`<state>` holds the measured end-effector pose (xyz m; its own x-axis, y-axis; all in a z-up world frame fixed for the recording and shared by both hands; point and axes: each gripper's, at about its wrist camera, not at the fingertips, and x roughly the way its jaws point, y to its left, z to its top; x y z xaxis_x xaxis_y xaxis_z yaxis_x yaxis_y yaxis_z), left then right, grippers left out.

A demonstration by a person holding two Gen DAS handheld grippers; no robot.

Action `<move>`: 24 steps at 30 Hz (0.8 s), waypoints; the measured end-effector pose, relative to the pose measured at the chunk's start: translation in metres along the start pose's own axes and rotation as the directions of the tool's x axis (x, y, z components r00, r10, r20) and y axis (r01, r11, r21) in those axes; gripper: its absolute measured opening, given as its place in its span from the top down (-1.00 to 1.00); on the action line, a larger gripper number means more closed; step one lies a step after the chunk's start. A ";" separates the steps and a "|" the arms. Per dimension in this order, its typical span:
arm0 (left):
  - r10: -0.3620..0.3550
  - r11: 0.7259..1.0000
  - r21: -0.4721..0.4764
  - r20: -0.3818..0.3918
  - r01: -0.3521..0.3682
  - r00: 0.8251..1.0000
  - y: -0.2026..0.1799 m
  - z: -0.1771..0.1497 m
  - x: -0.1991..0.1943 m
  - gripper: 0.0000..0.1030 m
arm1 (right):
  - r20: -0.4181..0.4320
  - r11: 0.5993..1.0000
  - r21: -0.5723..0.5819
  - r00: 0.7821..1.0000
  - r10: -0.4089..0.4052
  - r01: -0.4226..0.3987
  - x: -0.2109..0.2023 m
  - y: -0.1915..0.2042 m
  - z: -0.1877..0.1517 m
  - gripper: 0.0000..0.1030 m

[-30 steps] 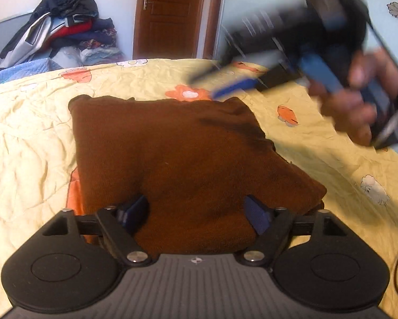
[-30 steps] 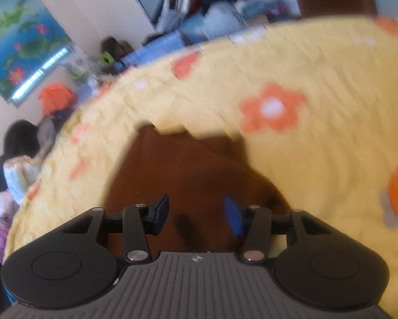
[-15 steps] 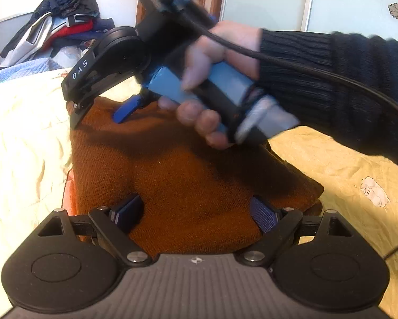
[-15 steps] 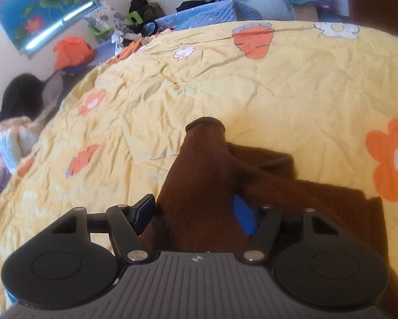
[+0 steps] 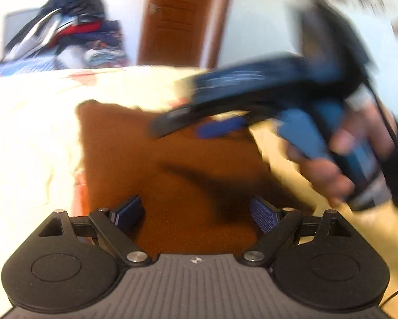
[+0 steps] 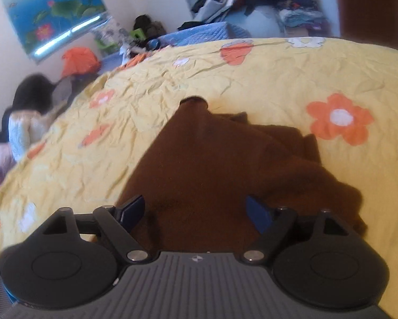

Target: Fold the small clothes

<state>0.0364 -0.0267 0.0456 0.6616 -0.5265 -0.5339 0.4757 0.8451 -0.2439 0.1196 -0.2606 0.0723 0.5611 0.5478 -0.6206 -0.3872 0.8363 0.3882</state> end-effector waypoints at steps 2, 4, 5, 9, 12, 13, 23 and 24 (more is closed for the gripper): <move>-0.006 0.990 -0.141 0.039 0.011 0.999 0.027 0.009 -0.012 -0.74 | 0.086 0.998 0.048 0.995 0.042 -0.046 -0.032 -0.012 0.001 -0.75; 0.003 0.958 -0.286 0.027 0.005 1.000 0.059 0.018 -0.009 -0.74 | 0.140 0.989 0.146 0.990 0.015 -0.035 -0.053 -0.038 0.002 -0.82; 0.006 0.941 -0.340 0.005 -0.004 1.000 0.073 0.021 -0.002 -0.73 | 0.143 0.980 0.200 0.990 -0.022 -0.007 -0.056 -0.055 0.003 -0.82; 0.005 0.901 -0.430 -0.113 -0.054 0.994 0.099 0.033 0.036 -0.66 | 0.045 0.927 0.361 0.992 -0.122 0.098 -0.037 -0.100 -0.001 -0.60; 0.010 0.918 -0.390 -0.158 -0.072 0.987 0.089 0.041 0.058 -0.11 | -0.016 0.936 0.344 0.997 -0.082 0.082 -0.007 -0.096 -0.006 -0.30; 0.018 0.926 -0.369 -0.175 -0.083 0.984 0.086 0.045 0.063 0.17 | 0.000 0.948 0.307 0.996 -0.084 0.080 -0.002 -0.090 -0.007 -0.20; 0.119 0.969 -0.197 -0.152 -0.148 0.981 0.070 0.044 0.055 0.20 | 0.021 0.958 0.274 0.995 -0.097 0.087 0.003 -0.085 -0.002 0.03; 0.089 0.960 -0.251 -0.161 -0.128 0.983 0.075 0.040 0.047 -0.15 | 0.014 0.950 0.301 0.996 -0.087 0.079 -0.004 -0.085 -0.003 -0.18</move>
<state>0.1263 0.0079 0.0351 0.5995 -0.4278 -0.6765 0.2268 0.9013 -0.3690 0.1485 -0.3337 0.0397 0.6030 0.4732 -0.6422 -0.1037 0.8447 0.5251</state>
